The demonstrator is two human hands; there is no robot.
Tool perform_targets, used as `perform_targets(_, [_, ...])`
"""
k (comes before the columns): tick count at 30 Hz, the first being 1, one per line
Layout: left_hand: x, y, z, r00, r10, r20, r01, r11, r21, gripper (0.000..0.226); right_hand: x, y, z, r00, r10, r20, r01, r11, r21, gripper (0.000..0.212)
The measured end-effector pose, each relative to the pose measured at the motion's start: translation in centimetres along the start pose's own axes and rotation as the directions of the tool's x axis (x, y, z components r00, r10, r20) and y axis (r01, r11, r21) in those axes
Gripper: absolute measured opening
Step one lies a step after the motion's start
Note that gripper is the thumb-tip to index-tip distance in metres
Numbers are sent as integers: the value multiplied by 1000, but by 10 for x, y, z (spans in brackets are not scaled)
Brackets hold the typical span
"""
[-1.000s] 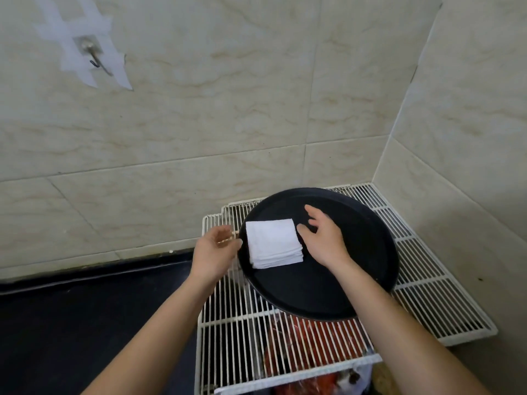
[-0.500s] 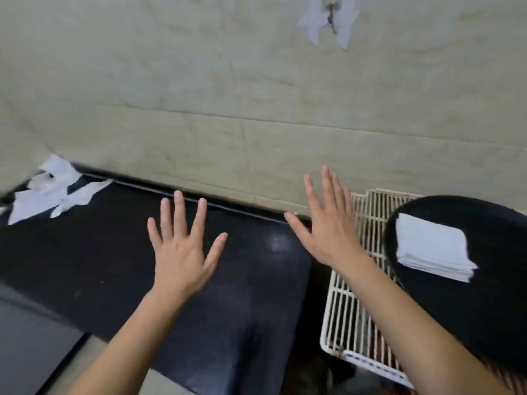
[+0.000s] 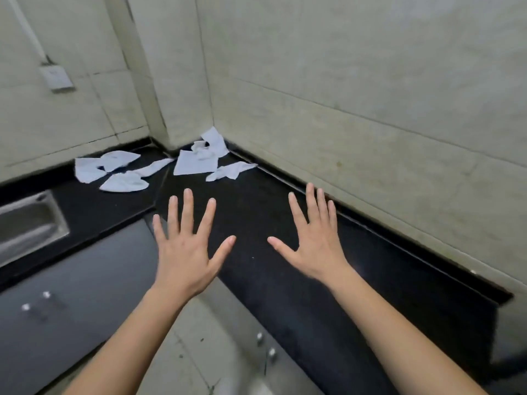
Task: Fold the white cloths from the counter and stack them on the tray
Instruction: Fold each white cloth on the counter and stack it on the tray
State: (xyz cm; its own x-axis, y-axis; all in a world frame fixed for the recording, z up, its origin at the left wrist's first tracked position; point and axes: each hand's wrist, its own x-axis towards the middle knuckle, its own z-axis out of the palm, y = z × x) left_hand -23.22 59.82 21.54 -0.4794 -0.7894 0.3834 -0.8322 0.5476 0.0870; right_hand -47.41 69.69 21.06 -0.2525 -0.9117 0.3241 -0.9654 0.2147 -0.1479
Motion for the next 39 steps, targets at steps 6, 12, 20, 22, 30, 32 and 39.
perform_targets(6, [13, -161, 1, 991, -132, 16, 131, 991, 40, 79, 74, -148, 67, 986, -136, 98, 132, 990, 42, 93])
perform_targets(12, [29, -249, 30, 974, -217, 69, 214, 976, 38, 78, 130, -206, 123, 970, -195, 148, 191, 981, 40, 90])
perform_targets(20, [80, -319, 92, 966, -204, 157, 198, 979, 52, 78, 217, -239, 212, 963, -170, 209, 153, 984, 95, 86])
perform_targets(22, [102, -338, 113, 960, -212, 185, 201, 977, 76, 78, 249, -244, 241, 961, -166, 223, 144, 983, 111, 86])
perform_targets(30, [240, -414, 160, 944, -124, 307, 74, 982, 171, 79, 383, -251, 298, 938, -105, 331, 64, 989, 133, 82])
perform_targets(32, [277, -422, 171, 941, -110, 321, 63, 986, 154, 79, 411, -244, 302, 919, -74, 388, 30, 993, 118, 81])
perform_targets(39, [376, -424, 233, 874, 59, 482, -131, 984, 118, 65, 474, -219, 339, 855, 30, 518, -52, 998, 29, 79])
